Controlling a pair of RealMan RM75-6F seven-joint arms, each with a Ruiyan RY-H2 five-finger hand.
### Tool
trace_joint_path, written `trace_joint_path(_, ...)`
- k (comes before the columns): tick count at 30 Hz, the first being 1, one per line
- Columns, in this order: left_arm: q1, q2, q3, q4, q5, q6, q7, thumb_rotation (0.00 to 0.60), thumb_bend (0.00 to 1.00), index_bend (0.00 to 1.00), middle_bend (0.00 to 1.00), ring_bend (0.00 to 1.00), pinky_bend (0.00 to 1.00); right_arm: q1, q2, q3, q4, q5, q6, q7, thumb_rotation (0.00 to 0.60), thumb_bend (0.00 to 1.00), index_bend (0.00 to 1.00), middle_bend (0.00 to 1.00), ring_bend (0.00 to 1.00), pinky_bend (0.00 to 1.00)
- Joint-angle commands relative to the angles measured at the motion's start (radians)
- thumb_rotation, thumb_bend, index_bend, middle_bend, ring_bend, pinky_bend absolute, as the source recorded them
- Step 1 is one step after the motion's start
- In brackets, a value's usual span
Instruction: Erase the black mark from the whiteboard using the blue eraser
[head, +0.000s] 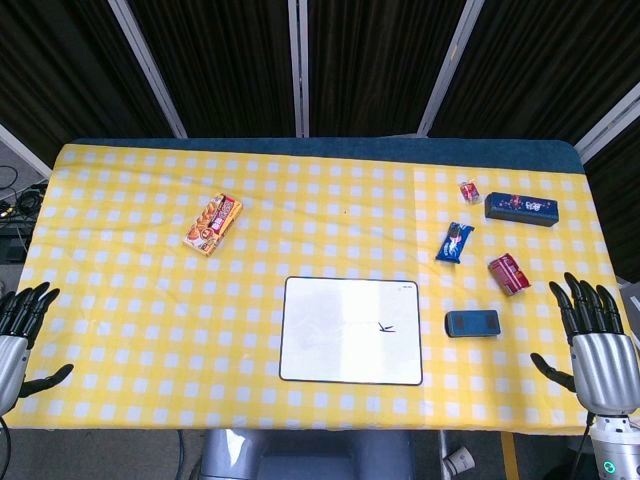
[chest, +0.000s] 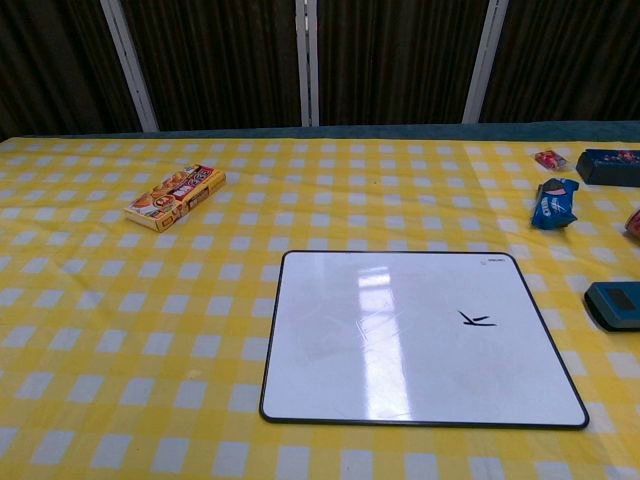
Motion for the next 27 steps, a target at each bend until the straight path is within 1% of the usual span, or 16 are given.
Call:
trace_joint_path(1, -0.001, 0.001, 0.002, 0.002, -0.002, -0.004, -0.002, 0.6, 0.0, 0.0, 0.0, 0.0, 0.0, 0.002, -0.001, 0.001, 0.002, 0.004, -0.004, 0.001, 0.6, 0.0, 0.1, 0.0, 0.0, 0.0)
trace_joint_path(9, 0.0, 0.003, 0.003, 0.0, -0.007, -0.008, -0.009, 0.6, 0.0, 0.0, 0.0, 0.0, 0.0, 0.013, -0.008, -0.002, 0.011, 0.03, -0.042, -0.003, 0.6, 0.0, 0.09, 0.0, 0.0, 0.0)
trace_joint_path(10, 0.0, 0.003, 0.004, -0.001, -0.005, -0.009, -0.008, 0.6, 0.0, 0.0, 0.0, 0.0, 0.0, 0.019, -0.008, -0.003, 0.01, 0.041, -0.061, 0.002, 0.6, 0.0, 0.09, 0.0, 0.0, 0.0)
trace_joint_path(11, -0.002, 0.003, 0.005, -0.006, -0.003, -0.012, -0.006, 0.6, 0.0, 0.0, 0.0, 0.0, 0.0, 0.036, -0.007, -0.004, 0.01, 0.063, -0.105, 0.014, 0.6, 0.0, 0.09, 0.02, 0.0, 0.0)
trace_joint_path(12, -0.006, 0.002, 0.001, -0.016, 0.0, -0.012, -0.007, 0.6, 0.0, 0.0, 0.0, 0.0, 0.0, 0.082, -0.016, -0.01, 0.053, 0.096, -0.212, 0.021, 0.6, 0.0, 0.09, 0.03, 0.0, 0.0)
trace_joint_path(13, -0.009, 0.0, 0.0, -0.018, -0.002, -0.017, 0.001, 0.6, 0.0, 0.0, 0.0, 0.0, 0.0, 0.116, -0.031, -0.005, 0.097, 0.123, -0.281, 0.033, 0.6, 0.0, 0.1, 0.05, 0.0, 0.0)
trace_joint_path(15, -0.016, -0.005, -0.001, -0.02, -0.015, -0.034, 0.019, 0.6, 0.0, 0.0, 0.0, 0.0, 0.0, 0.16, -0.061, 0.003, 0.169, 0.147, -0.355, 0.058, 0.6, 0.0, 0.13, 0.12, 0.01, 0.01)
trace_joint_path(16, -0.019, -0.008, -0.003, -0.021, -0.024, -0.044, 0.027, 0.6, 0.0, 0.0, 0.0, 0.0, 0.0, 0.176, -0.079, 0.005, 0.203, 0.151, -0.378, 0.066, 0.6, 0.0, 0.16, 0.15, 0.03, 0.04)
trace_joint_path(18, -0.026, -0.016, -0.008, -0.018, -0.047, -0.061, 0.044, 0.6, 0.0, 0.0, 0.0, 0.0, 0.0, 0.205, -0.122, 0.004, 0.28, 0.146, -0.414, 0.08, 0.6, 0.0, 0.22, 0.26, 0.13, 0.17)
trace_joint_path(20, -0.029, -0.021, -0.011, -0.018, -0.064, -0.072, 0.055, 0.6, 0.0, 0.0, 0.0, 0.0, 0.0, 0.223, -0.154, 0.0, 0.336, 0.138, -0.432, 0.084, 0.6, 0.0, 0.25, 0.31, 0.18, 0.23)
trace_joint_path(24, -0.033, -0.029, -0.019, -0.019, -0.093, -0.082, 0.074, 0.6, 0.0, 0.0, 0.0, 0.0, 0.0, 0.26, -0.206, -0.009, 0.413, 0.131, -0.476, 0.076, 0.6, 0.0, 0.27, 0.33, 0.21, 0.26)
trace_joint_path(27, -0.035, -0.035, -0.02, -0.021, -0.1, -0.085, 0.09, 0.6, 0.0, 0.0, 0.0, 0.0, 0.0, 0.282, -0.23, -0.012, 0.446, 0.126, -0.493, 0.07, 0.6, 0.0, 0.29, 0.34, 0.21, 0.28)
